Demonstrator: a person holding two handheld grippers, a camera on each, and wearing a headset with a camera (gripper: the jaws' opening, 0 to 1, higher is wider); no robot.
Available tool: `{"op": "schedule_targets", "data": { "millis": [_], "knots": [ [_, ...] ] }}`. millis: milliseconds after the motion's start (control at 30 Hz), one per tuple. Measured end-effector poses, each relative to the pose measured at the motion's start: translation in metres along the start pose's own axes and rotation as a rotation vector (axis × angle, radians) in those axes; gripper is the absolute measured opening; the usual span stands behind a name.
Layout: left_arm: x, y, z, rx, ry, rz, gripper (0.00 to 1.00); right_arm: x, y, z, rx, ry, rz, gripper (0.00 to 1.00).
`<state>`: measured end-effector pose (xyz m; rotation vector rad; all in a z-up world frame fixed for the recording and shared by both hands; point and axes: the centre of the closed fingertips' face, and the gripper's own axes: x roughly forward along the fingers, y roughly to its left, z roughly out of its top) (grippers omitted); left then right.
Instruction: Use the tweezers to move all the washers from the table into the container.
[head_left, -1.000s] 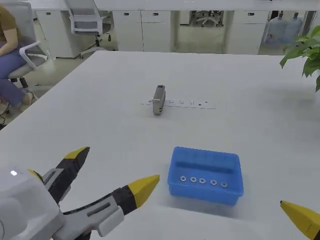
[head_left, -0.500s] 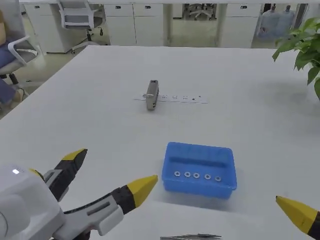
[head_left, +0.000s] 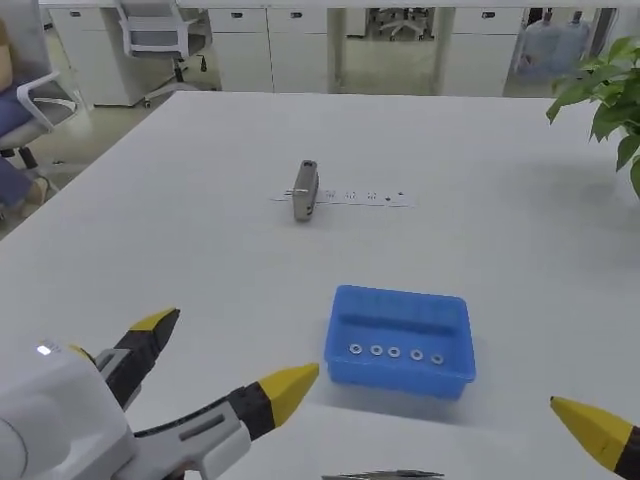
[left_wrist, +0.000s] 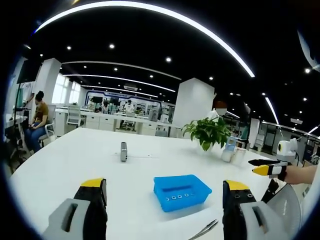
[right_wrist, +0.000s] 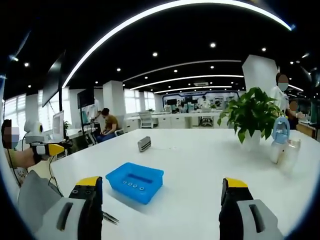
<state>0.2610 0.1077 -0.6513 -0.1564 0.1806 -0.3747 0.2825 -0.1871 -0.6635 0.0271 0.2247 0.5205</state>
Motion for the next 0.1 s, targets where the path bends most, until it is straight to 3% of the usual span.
{"op": "schedule_targets", "data": {
  "millis": [100],
  "knots": [
    [-0.0012,-0.0003,-0.001,0.001,0.002,0.001,0.99,0.0011,-0.001,-0.0002,-0.002,0.003,0.002,0.99]
  ]
}}
